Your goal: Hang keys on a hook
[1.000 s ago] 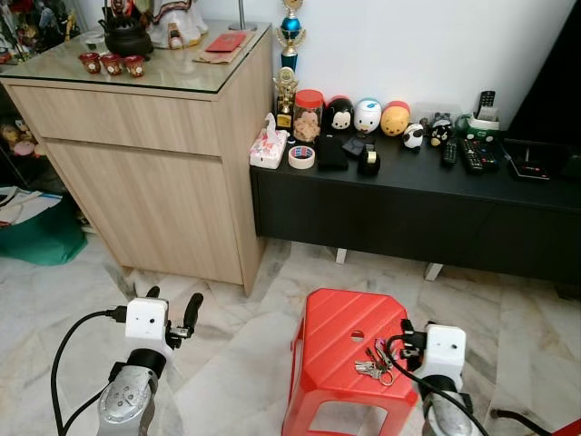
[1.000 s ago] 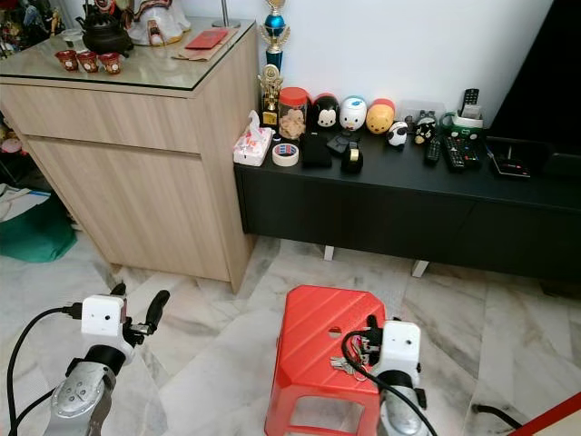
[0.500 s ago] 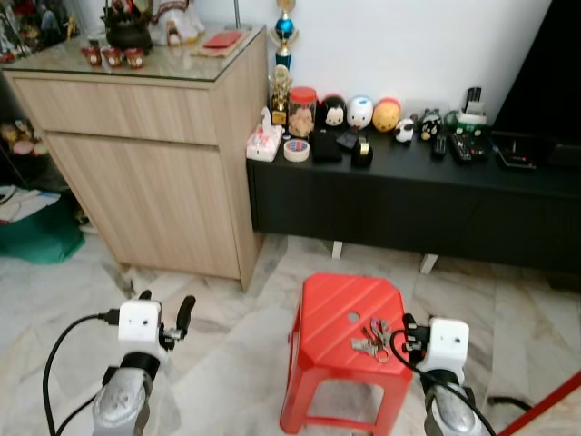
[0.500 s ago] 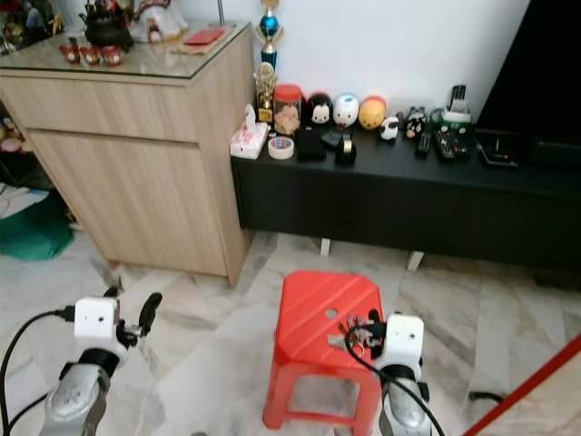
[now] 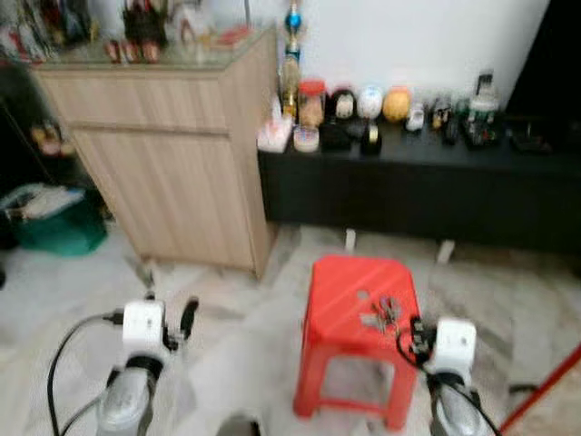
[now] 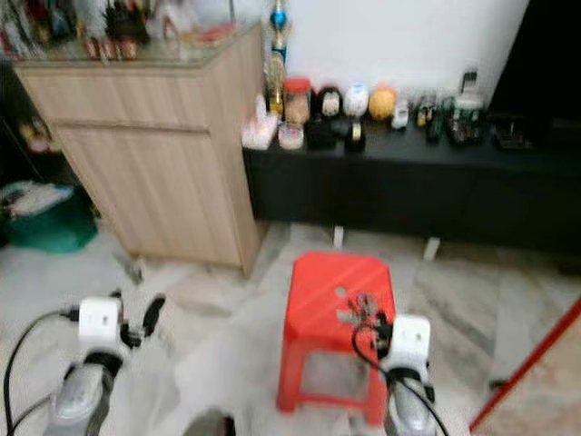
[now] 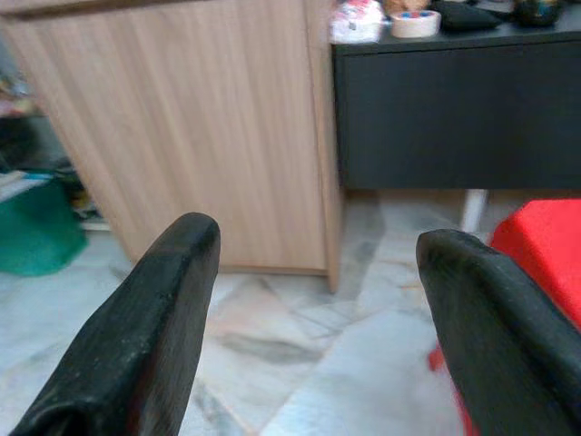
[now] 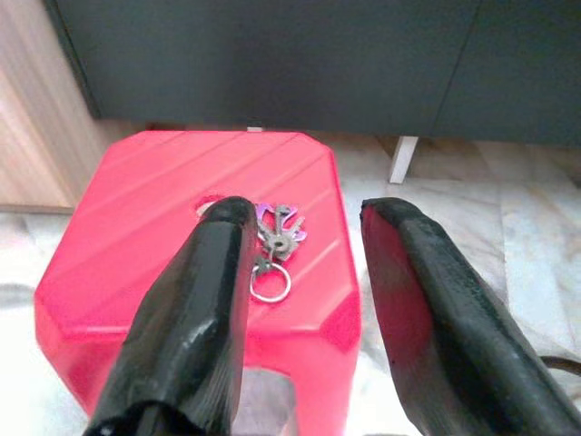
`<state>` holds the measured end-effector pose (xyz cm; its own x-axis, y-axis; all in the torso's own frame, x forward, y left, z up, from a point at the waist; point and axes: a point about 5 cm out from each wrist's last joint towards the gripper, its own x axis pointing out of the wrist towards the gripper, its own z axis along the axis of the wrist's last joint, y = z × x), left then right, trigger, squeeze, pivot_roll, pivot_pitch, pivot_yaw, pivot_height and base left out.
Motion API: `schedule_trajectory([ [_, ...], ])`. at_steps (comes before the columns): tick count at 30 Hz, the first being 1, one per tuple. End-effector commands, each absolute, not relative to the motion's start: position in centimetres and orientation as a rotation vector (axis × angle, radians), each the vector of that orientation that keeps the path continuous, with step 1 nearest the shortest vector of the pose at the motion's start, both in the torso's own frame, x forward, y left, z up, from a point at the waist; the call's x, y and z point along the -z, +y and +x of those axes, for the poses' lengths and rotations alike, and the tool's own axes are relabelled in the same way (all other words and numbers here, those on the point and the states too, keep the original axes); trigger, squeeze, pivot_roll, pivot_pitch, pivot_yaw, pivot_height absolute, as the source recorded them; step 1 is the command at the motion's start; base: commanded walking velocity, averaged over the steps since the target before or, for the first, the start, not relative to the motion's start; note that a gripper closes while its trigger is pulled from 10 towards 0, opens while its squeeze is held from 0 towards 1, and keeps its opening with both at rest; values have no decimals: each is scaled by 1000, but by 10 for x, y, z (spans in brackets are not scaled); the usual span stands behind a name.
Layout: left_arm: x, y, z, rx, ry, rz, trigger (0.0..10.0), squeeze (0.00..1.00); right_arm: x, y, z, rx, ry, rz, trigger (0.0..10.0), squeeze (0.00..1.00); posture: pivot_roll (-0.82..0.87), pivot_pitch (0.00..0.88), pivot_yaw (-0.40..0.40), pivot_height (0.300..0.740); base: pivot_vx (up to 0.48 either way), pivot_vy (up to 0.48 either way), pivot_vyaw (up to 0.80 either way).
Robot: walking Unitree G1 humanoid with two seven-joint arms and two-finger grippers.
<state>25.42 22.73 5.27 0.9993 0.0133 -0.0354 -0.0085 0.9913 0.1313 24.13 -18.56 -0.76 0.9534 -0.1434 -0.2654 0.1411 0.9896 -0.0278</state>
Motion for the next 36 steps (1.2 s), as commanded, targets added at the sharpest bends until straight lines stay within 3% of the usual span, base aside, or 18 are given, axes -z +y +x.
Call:
schedule_trajectory([
  [1, -52, 230, 255, -21, 42, 119, 10000, 0, 6, -188, 242, 151, 265, -6, 10000, 0, 51, 0, -11, 655, 0, 0, 0],
  [9, -49, 229, 250, -33, 56, 117, 10000, 0, 7, -190, 243, 139, 282, -19, 10000, 0, 68, 0, -22, 620, 0, 0, 0],
  [36, -43, 229, 250, -22, 107, 127, 10000, 0, 7, -178, 245, 82, 282, -14, 10000, 0, 72, 0, -23, 620, 0, 0, 0],
])
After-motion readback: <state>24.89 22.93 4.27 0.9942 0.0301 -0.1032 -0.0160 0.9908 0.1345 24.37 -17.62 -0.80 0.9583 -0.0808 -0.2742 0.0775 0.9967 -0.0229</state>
